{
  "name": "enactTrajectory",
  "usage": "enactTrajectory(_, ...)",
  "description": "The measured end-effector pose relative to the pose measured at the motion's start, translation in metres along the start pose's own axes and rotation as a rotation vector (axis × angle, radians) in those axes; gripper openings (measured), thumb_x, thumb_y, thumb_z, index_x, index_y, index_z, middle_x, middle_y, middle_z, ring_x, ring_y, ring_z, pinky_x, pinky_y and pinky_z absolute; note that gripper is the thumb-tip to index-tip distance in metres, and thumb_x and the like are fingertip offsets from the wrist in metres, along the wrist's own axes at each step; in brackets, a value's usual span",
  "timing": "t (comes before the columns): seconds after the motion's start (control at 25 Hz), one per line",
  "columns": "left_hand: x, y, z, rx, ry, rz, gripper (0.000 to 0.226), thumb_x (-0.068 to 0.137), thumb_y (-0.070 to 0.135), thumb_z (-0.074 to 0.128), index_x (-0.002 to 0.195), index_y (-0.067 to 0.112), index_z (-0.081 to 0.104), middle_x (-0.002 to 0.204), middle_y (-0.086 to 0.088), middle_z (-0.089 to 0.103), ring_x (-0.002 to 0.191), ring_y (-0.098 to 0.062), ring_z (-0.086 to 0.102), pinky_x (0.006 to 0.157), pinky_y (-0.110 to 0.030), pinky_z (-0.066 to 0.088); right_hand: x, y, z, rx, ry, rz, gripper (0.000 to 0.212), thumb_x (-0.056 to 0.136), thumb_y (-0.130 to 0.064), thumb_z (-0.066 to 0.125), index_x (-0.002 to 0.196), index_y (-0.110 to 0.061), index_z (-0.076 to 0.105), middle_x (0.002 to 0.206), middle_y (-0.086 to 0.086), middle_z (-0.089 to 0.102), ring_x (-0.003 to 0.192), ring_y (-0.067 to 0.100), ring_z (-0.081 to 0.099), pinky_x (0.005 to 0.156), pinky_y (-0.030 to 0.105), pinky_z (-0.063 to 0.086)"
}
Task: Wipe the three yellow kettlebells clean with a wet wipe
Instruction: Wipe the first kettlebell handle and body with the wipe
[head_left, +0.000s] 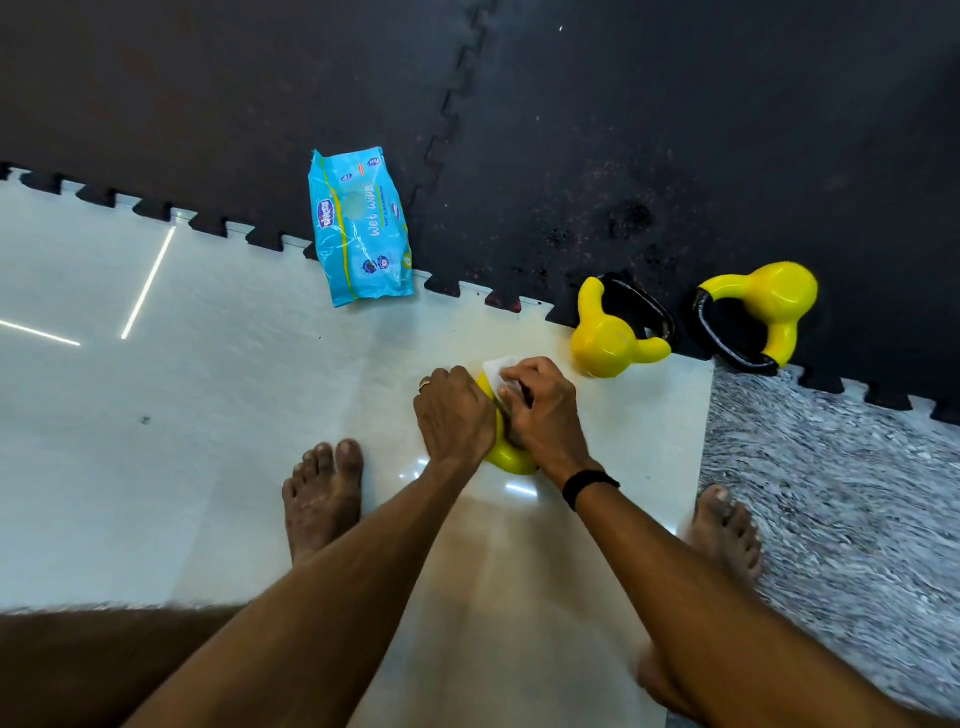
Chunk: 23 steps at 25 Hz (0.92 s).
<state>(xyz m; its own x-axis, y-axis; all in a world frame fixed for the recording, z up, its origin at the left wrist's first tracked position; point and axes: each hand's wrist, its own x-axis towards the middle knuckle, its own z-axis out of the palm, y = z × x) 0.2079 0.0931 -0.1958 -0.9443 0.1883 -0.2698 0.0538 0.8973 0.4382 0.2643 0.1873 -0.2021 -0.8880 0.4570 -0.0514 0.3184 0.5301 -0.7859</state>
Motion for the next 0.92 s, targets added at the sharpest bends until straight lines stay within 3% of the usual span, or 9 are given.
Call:
enactTrajectory(0.16,0.001,-0.002,0.002,0.004,0.034,0.067,0.052,0.085,0.028,0.017,0.083,0.000,0.061,0.087,-0.020,0.063,0.083,-0.037,0.057,0.073,-0.042,0.041,0.013,0.012,0.004,-0.017,0.205,0.046,0.012,0.085,-0.003,0.062,0.090,0.003,0.071,0.088,0.018,0.064,0.083,0.031,0.061,0.074,0.041,0.053)
enactTrajectory(0.32,0.001,-0.003,0.003,0.054,-0.024,0.042,0.045,0.087,0.029,0.025,0.090,0.003,0.062,0.094,-0.017,0.063,0.087,-0.033,0.057,0.079,-0.042,0.040,0.017,0.000,0.018,-0.049,0.073,0.014,0.016,0.089,-0.007,0.058,0.095,0.001,0.071,0.092,0.016,0.060,0.087,0.026,0.058,0.077,0.033,0.050)
enactTrajectory(0.44,0.000,-0.003,0.002,0.078,-0.004,0.068,0.042,0.086,0.026,0.026,0.088,0.003,0.062,0.092,-0.017,0.063,0.086,-0.033,0.057,0.078,-0.042,0.038,0.020,0.010,0.008,-0.049,0.151,0.121,0.015,0.089,-0.005,0.059,0.093,0.003,0.072,0.090,0.020,0.062,0.086,0.031,0.060,0.077,0.030,0.046)
enactTrajectory(0.64,-0.001,-0.001,0.002,0.132,-0.033,0.056,0.047,0.086,0.028,0.023,0.093,0.004,0.063,0.095,-0.015,0.063,0.088,-0.032,0.056,0.079,-0.041,0.037,0.012,0.007,0.003,-0.031,0.129,0.089,0.010,0.086,-0.007,0.065,0.090,0.000,0.071,0.087,0.016,0.064,0.081,0.024,0.061,0.072,0.025,0.046)
enactTrajectory(0.76,0.000,0.000,0.002,0.131,-0.021,0.025,0.042,0.087,0.026,0.027,0.091,0.005,0.063,0.094,-0.015,0.063,0.088,-0.033,0.056,0.078,-0.042,0.037,-0.023,0.014,0.003,-0.029,0.249,0.204,0.007,0.077,-0.002,0.069,0.073,-0.004,0.064,0.075,0.013,0.060,0.070,0.026,0.058,0.063,0.033,0.048)
enactTrajectory(0.92,-0.002,0.000,0.003,0.145,-0.009,0.073,0.041,0.086,0.023,0.027,0.090,0.005,0.063,0.093,-0.016,0.063,0.088,-0.035,0.056,0.077,-0.042,0.036,-0.067,0.004,0.012,-0.015,0.316,0.397,0.008,0.072,0.000,0.070,0.073,-0.006,0.065,0.076,0.013,0.062,0.071,0.029,0.060,0.066,0.036,0.050)
